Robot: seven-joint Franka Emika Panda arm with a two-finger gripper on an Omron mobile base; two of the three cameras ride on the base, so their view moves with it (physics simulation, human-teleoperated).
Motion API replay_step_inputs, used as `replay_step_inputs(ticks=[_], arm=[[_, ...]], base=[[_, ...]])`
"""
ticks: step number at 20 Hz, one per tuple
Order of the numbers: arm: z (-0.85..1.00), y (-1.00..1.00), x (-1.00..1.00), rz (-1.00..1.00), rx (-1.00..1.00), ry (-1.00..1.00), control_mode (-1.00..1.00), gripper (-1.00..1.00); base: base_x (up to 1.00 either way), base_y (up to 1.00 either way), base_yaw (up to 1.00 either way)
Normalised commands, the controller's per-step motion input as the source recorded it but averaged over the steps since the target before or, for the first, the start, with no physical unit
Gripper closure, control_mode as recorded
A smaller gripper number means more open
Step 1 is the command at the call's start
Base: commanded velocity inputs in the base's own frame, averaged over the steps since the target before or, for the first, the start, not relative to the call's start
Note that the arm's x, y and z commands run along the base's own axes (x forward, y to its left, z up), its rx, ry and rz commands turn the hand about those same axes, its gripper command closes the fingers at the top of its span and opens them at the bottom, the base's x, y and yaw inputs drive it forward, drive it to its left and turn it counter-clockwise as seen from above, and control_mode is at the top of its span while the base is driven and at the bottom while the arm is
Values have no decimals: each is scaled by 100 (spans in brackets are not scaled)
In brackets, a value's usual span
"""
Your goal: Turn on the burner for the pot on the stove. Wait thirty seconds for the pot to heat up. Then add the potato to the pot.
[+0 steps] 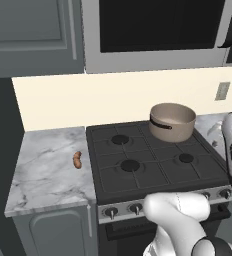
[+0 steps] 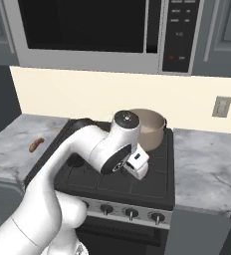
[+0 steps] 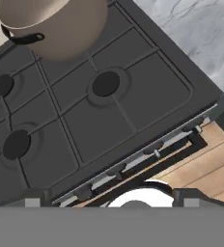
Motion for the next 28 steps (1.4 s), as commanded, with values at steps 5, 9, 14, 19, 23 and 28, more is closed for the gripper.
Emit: replay_step_inputs(ticks=[5,9,14,19,23,28], arm=[[-62,-18,-68,0,0,-14,-100,-100],[-62,-20,-73,0,0,-11,-100,-100],[-49,-14,-66,0,0,-14,-100,-100],[-28,-2,-43,1,-1,-32,-100,-100],[-29,0,-18,5,-5,-44,-100,-100],[-30,0,-5,8,-8,-45,-100,-100]], base=[[0,0,0],[0,0,0],[0,0,0],[0,0,0],[0,0,0],[0,0,0]])
